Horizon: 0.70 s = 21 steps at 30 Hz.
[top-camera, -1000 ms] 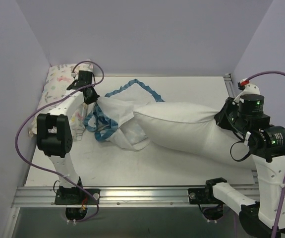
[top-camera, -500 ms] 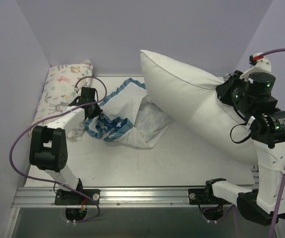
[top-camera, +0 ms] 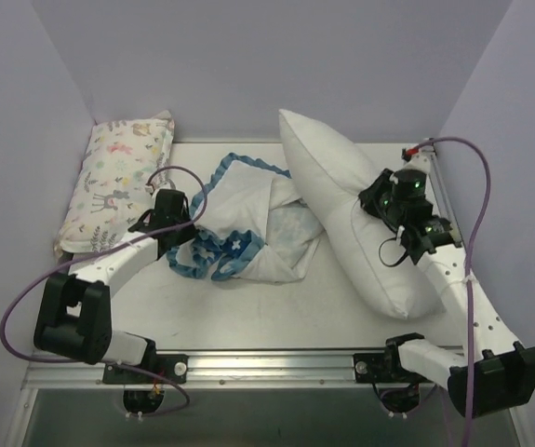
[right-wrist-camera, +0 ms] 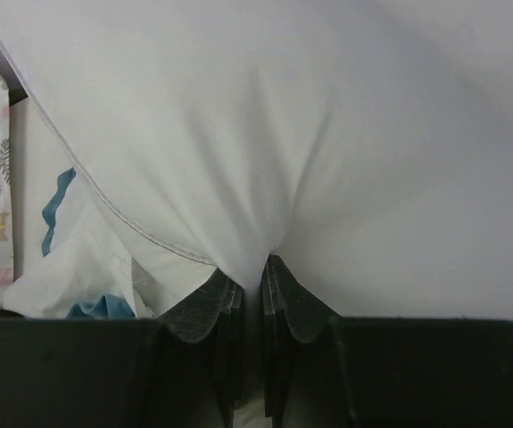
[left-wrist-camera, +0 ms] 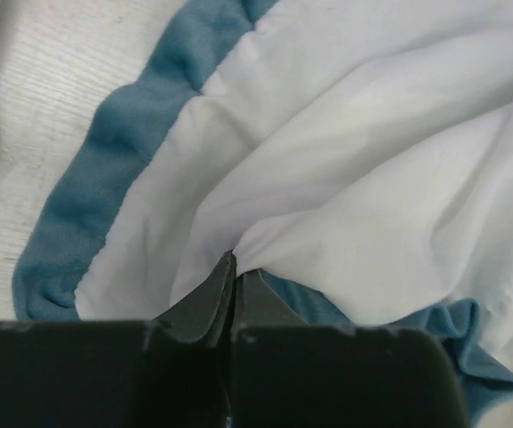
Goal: Remove the pillowcase from the pillow
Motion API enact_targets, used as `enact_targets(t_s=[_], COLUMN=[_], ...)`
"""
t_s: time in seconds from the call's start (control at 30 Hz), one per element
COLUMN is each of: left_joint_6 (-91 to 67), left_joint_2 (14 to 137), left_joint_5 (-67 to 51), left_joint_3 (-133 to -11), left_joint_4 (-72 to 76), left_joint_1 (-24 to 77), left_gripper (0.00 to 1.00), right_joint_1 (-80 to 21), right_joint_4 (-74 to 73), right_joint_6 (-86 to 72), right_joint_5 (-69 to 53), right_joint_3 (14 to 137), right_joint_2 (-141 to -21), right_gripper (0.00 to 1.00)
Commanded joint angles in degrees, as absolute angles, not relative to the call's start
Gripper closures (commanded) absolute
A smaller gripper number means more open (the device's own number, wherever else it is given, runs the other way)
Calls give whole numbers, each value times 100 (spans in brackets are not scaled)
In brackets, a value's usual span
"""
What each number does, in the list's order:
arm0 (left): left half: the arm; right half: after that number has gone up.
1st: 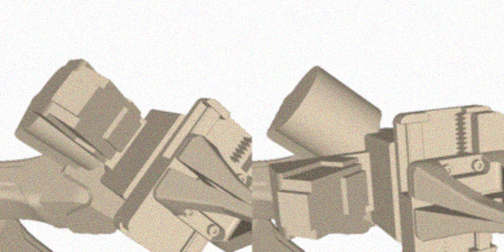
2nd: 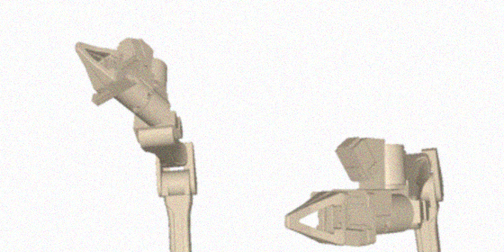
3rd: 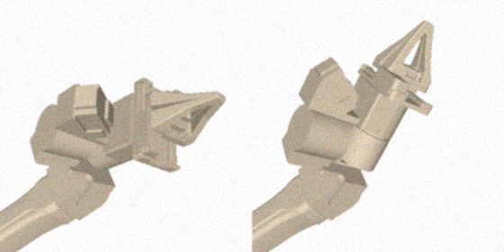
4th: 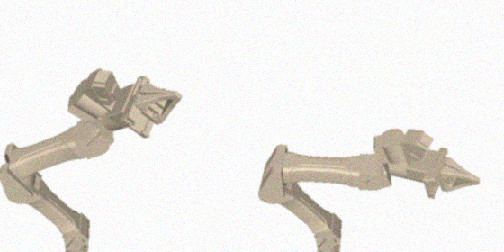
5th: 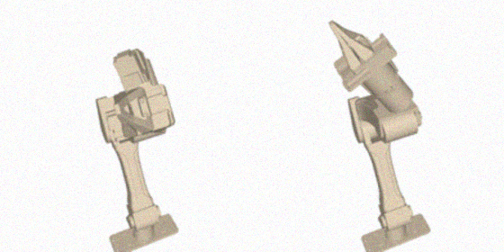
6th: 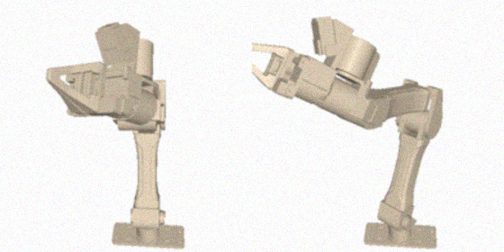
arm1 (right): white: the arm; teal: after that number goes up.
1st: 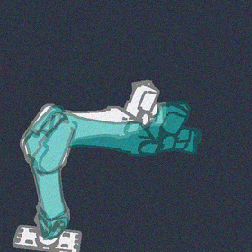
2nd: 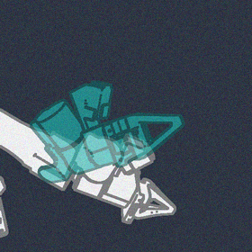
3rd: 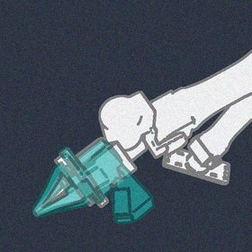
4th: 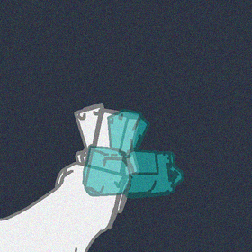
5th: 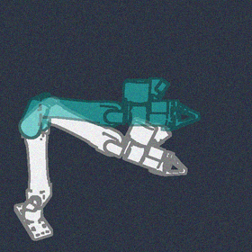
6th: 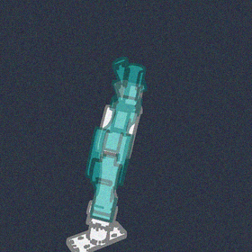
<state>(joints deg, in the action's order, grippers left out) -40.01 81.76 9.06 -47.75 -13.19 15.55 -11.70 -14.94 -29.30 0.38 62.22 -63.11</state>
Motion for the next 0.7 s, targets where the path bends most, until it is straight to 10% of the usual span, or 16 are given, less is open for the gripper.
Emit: enact_targets(t_s=[0.0,0.17,0.23,0.37,0.53,0.67], left_joint_6=[-4008,-3674,-3551,-3367,-3174,-3015], left_joint_2=[7744,7313,7015,6400,5722,5476], left_joint_5=[765,519,448,238,70,62], left_joint_3=[-4834,-4983,-5018,-5080,-5387,-5616], left_joint_4=[-1010,-1379,-1563,-1775,-2108,-2355], left_joint_1=[1801,2056,2109,2223,2495,2864], left_gripper=[100,97,78,36,23,22], right_joint_1=[-1677,-2021,-2039,-2092,-2092,-2092], right_joint_4=[1033,1538,1433,863,27,-649], right_joint_6=[-3454,-3805,-3841,-3631,-3472,-3384], right_joint_5=[-344,-448,-562,-913,-1318,-1222], right_joint_3=[5294,4431,4307,4516,5035,5264], right_joint_2=[-6064,-6460,-6408,-6249,-5802,-5301], right_gripper=[100,100,98,54,0,0])
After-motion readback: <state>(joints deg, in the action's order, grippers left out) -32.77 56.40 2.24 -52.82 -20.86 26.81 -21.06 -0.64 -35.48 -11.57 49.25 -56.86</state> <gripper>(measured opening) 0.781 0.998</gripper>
